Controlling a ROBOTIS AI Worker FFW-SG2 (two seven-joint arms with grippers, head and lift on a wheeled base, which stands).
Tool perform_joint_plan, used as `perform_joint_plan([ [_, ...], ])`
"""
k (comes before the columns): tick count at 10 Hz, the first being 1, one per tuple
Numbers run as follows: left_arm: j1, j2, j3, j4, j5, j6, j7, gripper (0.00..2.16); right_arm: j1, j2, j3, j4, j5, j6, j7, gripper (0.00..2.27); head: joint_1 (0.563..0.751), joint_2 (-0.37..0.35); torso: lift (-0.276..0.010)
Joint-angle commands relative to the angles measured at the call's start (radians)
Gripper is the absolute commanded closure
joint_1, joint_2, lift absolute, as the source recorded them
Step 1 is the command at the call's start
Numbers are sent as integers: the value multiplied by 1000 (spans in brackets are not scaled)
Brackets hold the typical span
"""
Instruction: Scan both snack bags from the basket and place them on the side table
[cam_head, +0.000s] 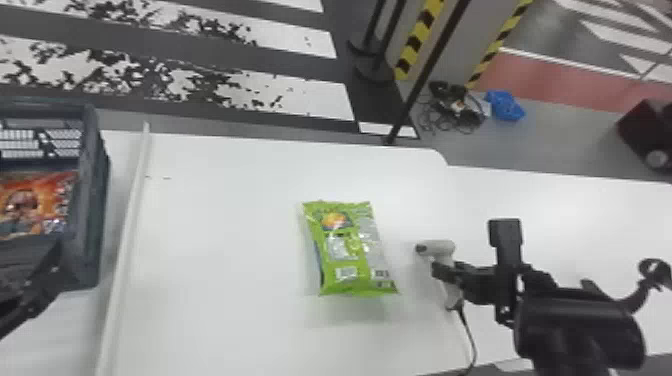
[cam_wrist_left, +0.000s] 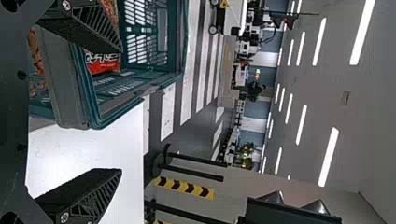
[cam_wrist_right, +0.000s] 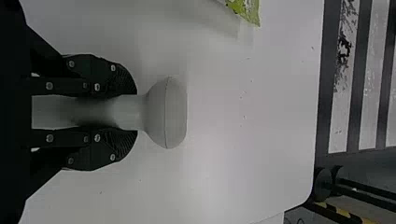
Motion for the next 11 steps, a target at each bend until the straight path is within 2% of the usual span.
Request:
perform_joint_plan([
  [1,0,-1,0,0,-1,0,0,87,1,4,-1,-1,-2,0,-3,1862,695,-323,-75],
  [3,0,-1,0,2,-1,0,0,87,12,8,-10,-12,-19,-3,-15,826,695,-321,-75],
  [4,0,-1,0,3,-1,0,0,87,12,8,-13,-15,-19,-3,-15,772,695,-323,-75],
  [6,0,-1,0,2,-1,0,-2,87,20,11,-21,-35,-24,3,-26,76,695,-325,-75],
  [8,0,-1,0,2,-1,0,-2,87,47,29,-51,-104,-44,25,-34,56,695,-331,-75],
  [9,0,1,0,0,-1,0,-2,87,67,38,-76,-151,-88,71,-52,56,695,-334,-75],
  [11,0,2,0,0,-1,0,-2,87,109,49,-108,-245,-216,157,-32,66,695,-337,-75],
])
